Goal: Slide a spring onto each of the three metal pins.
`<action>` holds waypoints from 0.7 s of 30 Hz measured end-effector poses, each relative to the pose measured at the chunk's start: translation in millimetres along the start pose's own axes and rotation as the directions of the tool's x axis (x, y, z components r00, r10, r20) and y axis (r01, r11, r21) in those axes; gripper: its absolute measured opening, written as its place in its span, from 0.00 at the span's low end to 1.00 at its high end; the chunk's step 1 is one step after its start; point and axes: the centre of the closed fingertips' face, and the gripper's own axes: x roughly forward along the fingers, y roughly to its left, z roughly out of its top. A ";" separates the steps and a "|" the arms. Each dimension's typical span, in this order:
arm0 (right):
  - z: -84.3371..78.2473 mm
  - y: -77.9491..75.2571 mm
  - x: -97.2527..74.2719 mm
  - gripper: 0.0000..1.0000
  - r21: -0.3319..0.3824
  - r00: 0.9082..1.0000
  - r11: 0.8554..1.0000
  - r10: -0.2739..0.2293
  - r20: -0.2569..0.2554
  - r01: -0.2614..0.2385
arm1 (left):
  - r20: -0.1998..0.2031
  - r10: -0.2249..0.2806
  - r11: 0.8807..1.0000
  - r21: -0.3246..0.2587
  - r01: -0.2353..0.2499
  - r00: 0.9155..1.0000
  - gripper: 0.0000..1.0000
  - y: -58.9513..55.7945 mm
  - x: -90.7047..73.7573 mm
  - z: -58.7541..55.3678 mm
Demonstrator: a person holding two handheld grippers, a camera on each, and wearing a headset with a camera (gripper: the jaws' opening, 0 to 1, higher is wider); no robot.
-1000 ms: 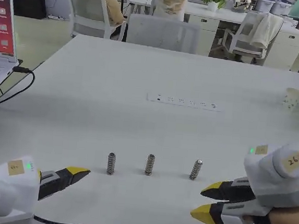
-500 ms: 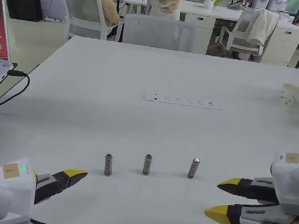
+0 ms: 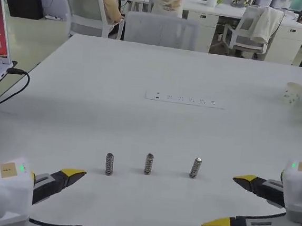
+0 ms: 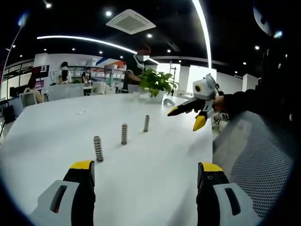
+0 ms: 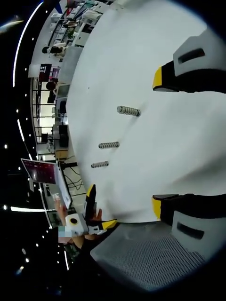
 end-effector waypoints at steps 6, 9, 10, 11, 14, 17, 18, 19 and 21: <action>4.3 -6.7 -1.2 0.99 0.029 0.999 0.999 -0.027 0.042 0.025 | 0.008 0.006 1.000 -0.006 -0.006 1.000 0.88 1.8 0.5 0.8; 5.1 -5.9 -0.5 0.99 0.031 0.999 0.999 -0.026 0.045 0.024 | 0.012 0.011 1.000 -0.008 -0.011 1.000 0.88 2.8 0.6 1.6; 5.1 -5.6 -0.2 0.99 0.033 0.999 0.999 -0.026 0.046 0.024 | 0.013 0.012 1.000 -0.009 -0.012 1.000 0.88 2.8 0.7 1.7; 4.9 -5.2 0.0 0.99 0.033 0.999 0.999 -0.024 0.044 0.023 | 0.013 0.013 1.000 -0.010 -0.012 1.000 0.88 2.8 0.7 1.7; 4.4 -4.5 0.0 0.99 0.032 0.999 0.999 -0.023 0.044 0.022 | 0.014 0.015 1.000 -0.010 -0.015 1.000 0.88 2.5 0.3 1.7; 3.8 -4.7 0.1 0.99 0.038 0.999 0.999 -0.022 0.043 0.021 | 0.015 0.019 1.000 -0.011 -0.019 1.000 0.88 3.1 -0.3 2.0; 3.5 -4.8 0.1 0.99 0.037 0.999 0.999 -0.022 0.042 0.021 | 0.016 0.020 1.000 -0.012 -0.020 1.000 0.88 3.3 -0.4 2.2; 3.0 -4.5 0.3 0.99 0.037 0.999 0.999 -0.022 0.039 0.020 | 0.016 0.023 1.000 -0.011 -0.023 1.000 0.88 3.8 -0.5 2.4; 2.2 -3.8 0.7 0.99 0.040 0.999 0.999 -0.018 0.036 0.016 | 0.018 0.027 1.000 -0.013 -0.027 0.999 0.88 4.7 -1.0 2.8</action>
